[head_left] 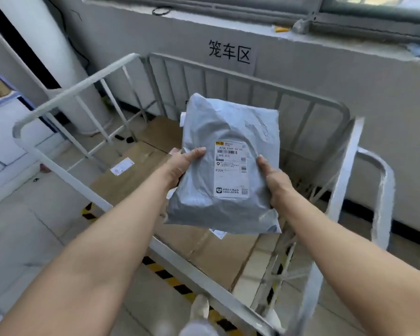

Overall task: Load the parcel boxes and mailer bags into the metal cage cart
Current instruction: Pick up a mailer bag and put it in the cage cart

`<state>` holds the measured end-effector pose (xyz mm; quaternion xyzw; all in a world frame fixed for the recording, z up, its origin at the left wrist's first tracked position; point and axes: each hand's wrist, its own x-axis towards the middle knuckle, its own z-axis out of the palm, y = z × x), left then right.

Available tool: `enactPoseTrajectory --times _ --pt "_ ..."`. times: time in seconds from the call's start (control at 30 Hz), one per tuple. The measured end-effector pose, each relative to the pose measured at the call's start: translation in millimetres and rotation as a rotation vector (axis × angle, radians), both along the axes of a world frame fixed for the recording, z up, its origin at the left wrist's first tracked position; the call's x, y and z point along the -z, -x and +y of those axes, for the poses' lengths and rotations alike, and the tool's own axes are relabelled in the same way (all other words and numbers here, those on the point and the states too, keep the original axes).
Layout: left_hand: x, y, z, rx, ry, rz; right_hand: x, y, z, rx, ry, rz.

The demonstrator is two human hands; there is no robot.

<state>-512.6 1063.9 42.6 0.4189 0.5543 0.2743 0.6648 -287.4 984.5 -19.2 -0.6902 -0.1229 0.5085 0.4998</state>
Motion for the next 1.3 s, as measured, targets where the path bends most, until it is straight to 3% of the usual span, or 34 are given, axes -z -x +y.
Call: enactPoseTrajectory --times 0.3,0.43,0.5,0.63,0.73,0.9,1.07,1.3 --pt "84 30 27 0.342 0.227 0.216 48 69 -51 0.054 0.297 0.218" --pt "111 38 29 0.461 0.134 0.482 59 88 -65 -0.078 0.443 0.262" --pt "118 39 32 0.522 0.038 0.652 55 92 -66 -0.173 0.486 0.218" --pt "108 30 35 0.619 -0.044 0.749 40 82 -62 -0.145 0.497 -0.054" --pt "88 10 38 0.612 -0.229 0.796 12 70 -59 -0.102 0.421 -0.193" --pt "36 -35 20 0.671 -0.436 0.708 -33 49 -64 -0.156 0.341 -0.439" --pt "-16 -84 -25 0.694 -0.589 0.568 -73 21 -100 -0.083 0.209 -0.542" --pt "-70 -188 -156 0.847 -0.741 0.383 -114 -53 -231 0.137 0.141 -0.664"
